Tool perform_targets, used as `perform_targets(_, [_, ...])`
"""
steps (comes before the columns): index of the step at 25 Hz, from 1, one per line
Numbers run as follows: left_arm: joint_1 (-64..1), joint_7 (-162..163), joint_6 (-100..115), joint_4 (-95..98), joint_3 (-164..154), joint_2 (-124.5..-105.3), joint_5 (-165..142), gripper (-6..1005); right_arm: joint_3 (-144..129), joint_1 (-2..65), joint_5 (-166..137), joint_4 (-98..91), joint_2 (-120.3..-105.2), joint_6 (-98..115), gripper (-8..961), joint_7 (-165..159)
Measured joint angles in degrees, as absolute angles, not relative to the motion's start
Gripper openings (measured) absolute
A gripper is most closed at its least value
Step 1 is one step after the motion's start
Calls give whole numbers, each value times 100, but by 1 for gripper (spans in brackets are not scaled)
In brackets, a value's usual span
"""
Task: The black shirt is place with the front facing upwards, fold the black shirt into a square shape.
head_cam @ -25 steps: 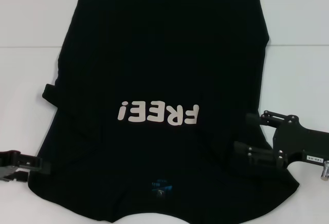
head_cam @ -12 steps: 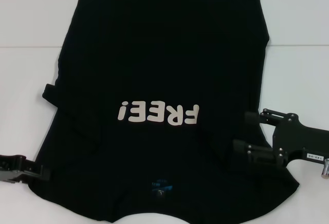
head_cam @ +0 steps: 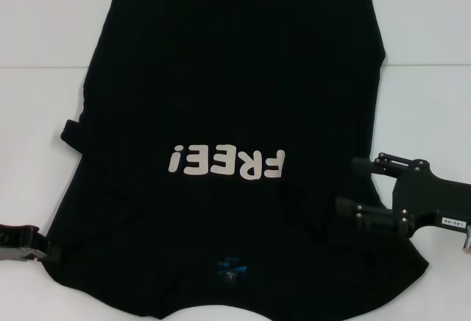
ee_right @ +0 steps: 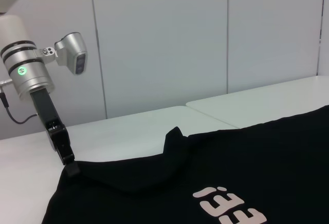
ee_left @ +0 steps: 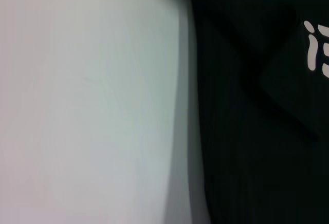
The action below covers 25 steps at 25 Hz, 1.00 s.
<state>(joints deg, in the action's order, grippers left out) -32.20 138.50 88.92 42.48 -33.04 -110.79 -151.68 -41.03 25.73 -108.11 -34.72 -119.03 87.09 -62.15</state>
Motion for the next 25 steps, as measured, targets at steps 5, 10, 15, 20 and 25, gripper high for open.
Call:
perform_targets(5, [-3246,13843,8959,4202,-3296,-11085,-15169,144,-4123,2614,-10917,-3671,-11844,8711,796,-7017])
perform_targets(10, [-3225,13819,9063,4255,-3212,-11066,-15071,66,-4161,3001,-12267,-4537,-11585,8745,795,-9958])
perform_targets(15, [-3232,13757,9176,4257,-3175,-11012,-14923,49,-4189,3753,-13852,-4661,-11146,9283,788,-12030])
perform_targets(20, [-3241,13696,9232,4246,-3174,-10979,-14868,49,-4184,4090,-14768,-4852,-11092,9807,784,-13213])
perform_targets(25, [-3231,13662,9234,4236,-3173,-10976,-14864,49,-4247,4161,-15097,-4667,-11138,9804,784,-13675])
